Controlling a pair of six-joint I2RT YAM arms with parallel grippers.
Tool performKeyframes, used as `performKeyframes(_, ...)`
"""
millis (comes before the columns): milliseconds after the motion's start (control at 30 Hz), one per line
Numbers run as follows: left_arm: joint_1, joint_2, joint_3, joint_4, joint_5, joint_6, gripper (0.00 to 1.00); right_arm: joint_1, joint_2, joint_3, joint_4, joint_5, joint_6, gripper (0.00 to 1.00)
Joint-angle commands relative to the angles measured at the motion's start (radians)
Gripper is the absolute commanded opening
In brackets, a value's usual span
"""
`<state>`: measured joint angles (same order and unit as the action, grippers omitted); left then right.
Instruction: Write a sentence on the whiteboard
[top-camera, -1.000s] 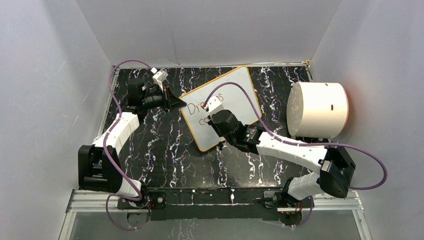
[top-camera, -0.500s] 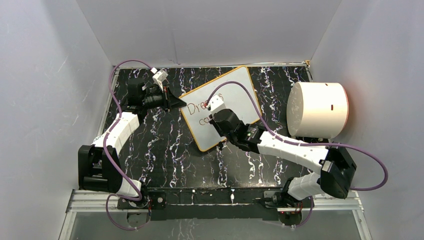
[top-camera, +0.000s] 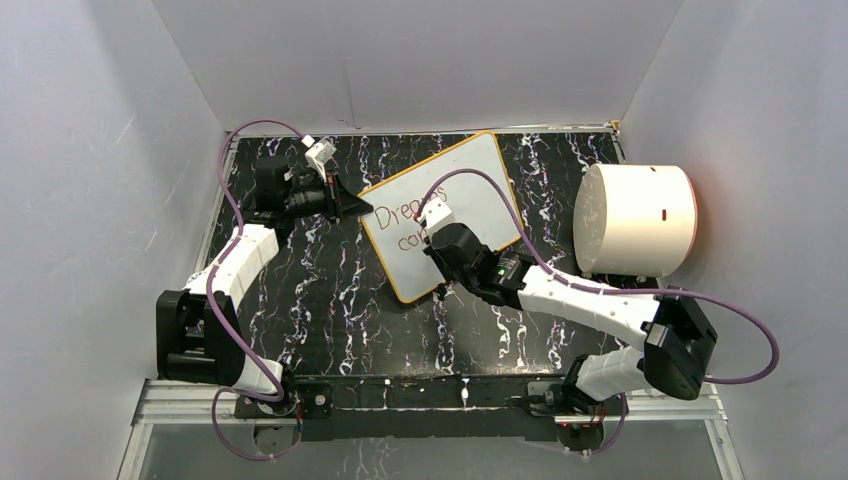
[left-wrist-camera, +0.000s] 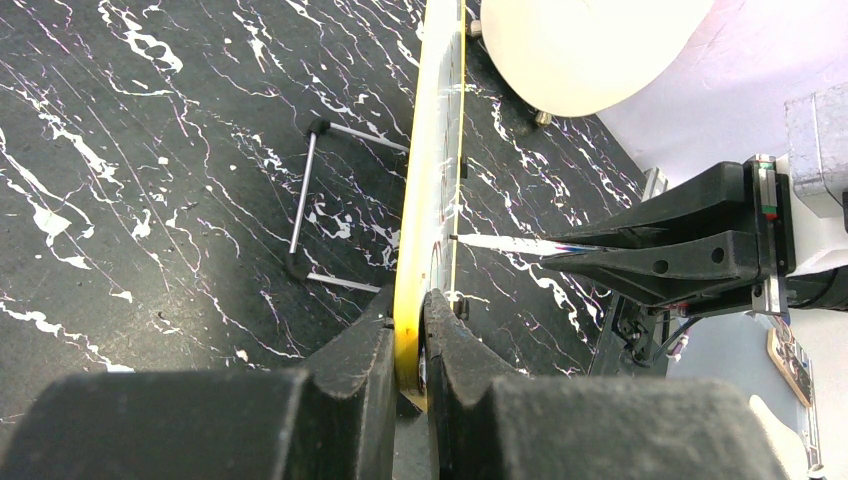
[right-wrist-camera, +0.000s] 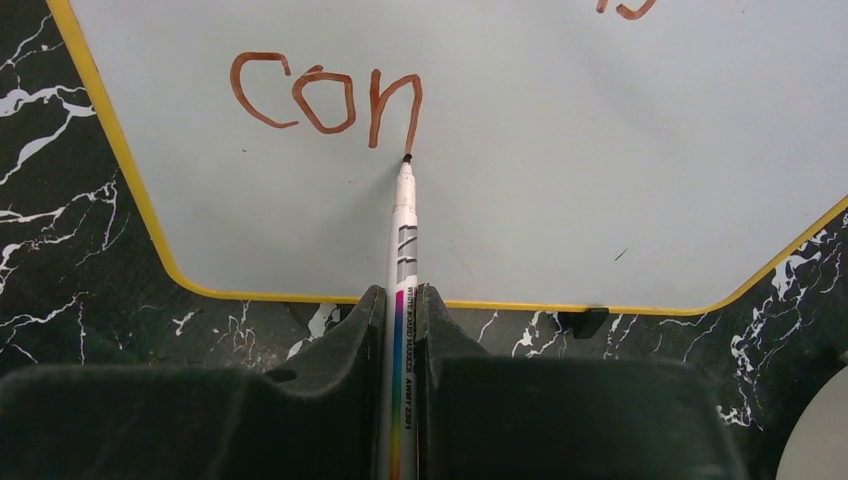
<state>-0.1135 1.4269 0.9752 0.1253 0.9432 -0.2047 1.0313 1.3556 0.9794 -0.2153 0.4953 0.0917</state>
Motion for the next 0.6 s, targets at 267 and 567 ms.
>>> performKeyframes(267, -0.020, 0.040, -0.032, -0.111, -0.120, 0.091, 0.00, -0.005, -0.078, -0.005, 0.085, 0.037, -0.004, 0.00)
performKeyframes(567, -0.020, 0.042, -0.032, -0.111, -0.122, 0.091, 0.00, -0.013, -0.060, 0.001, 0.127, 0.037, -0.021, 0.00)
